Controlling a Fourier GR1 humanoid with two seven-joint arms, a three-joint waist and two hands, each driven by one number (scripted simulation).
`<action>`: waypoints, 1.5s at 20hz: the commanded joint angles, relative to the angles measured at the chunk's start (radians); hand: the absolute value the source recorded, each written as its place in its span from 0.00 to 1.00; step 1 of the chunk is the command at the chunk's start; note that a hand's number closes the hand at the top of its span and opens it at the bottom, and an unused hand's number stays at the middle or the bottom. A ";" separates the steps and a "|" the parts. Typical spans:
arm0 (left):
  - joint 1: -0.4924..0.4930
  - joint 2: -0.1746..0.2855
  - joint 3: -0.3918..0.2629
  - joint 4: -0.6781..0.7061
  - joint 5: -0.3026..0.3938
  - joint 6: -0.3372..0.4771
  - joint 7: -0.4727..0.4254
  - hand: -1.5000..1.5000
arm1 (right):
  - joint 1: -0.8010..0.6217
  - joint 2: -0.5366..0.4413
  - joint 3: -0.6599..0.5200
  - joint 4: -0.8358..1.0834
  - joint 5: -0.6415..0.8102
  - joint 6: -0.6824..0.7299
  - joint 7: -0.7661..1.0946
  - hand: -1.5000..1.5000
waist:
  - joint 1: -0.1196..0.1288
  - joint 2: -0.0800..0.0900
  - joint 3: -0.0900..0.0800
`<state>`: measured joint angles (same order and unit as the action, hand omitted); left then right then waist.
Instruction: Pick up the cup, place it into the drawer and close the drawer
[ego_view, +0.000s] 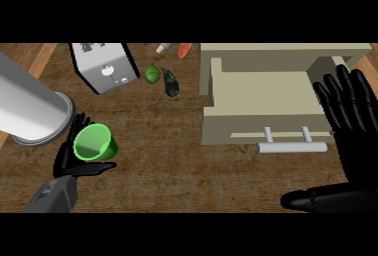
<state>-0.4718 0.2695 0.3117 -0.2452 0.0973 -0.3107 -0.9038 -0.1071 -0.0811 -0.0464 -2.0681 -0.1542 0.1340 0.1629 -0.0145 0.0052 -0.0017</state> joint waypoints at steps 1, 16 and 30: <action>-0.007 -0.002 -0.002 0.008 0.014 -0.122 -0.019 0.00 | -0.016 0.002 -0.006 0.019 -0.002 -0.003 -0.005 0.00 | 0.004 -0.001 0.000; 0.001 -0.012 -0.021 -0.043 0.011 -0.191 -0.137 1.00 | -0.054 0.007 0.001 0.013 0.002 -0.021 0.023 0.00 | -0.002 0.003 -0.001; 0.113 -0.171 -0.014 -0.338 0.085 0.032 -0.154 1.00 | 0.048 0.013 -0.009 -0.004 0.014 -0.002 -0.037 0.00 | 0.026 -0.010 0.003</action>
<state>-0.3930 0.1503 0.3067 -0.4759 0.1608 -0.2726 -0.9903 -0.0785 -0.0821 -0.0578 -2.1012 -0.1551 0.1286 0.1742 0.0019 -0.0021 0.0001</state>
